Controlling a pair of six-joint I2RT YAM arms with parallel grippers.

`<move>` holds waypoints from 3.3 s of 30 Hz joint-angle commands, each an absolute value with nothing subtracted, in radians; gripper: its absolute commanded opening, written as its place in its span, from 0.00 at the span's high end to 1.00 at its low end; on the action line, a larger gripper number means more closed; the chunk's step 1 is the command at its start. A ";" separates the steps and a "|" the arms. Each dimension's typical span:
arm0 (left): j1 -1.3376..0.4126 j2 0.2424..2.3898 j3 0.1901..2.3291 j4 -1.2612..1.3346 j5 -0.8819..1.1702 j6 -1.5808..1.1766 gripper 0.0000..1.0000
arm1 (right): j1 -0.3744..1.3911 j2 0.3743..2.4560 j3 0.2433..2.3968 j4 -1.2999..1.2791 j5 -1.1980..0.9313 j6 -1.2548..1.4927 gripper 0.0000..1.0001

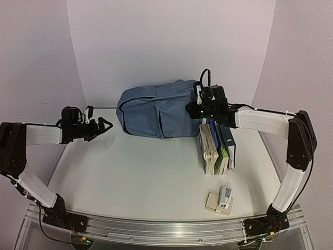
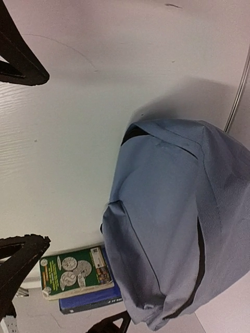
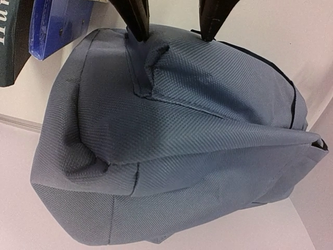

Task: Pack the student bag
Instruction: Adjust the student bag at the center of the board.

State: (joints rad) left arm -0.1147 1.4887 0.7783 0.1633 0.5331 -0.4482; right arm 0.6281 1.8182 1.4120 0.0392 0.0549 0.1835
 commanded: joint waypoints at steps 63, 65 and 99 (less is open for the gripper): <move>-0.293 1.694 1.988 -0.644 0.718 -0.114 1.00 | 0.801 1.512 1.281 0.058 -0.071 0.226 0.16; -0.324 1.720 2.024 -0.669 0.701 -0.103 1.00 | 0.870 1.522 1.289 0.079 -0.017 0.231 0.16; -0.380 1.721 2.137 -0.799 0.816 -0.213 1.00 | 0.866 1.956 1.671 0.082 0.285 0.323 0.63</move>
State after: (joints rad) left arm -0.3703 1.7576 2.0739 -0.8489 0.6769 -0.1333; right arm 0.9335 1.9310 1.6002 0.0605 0.3465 0.3310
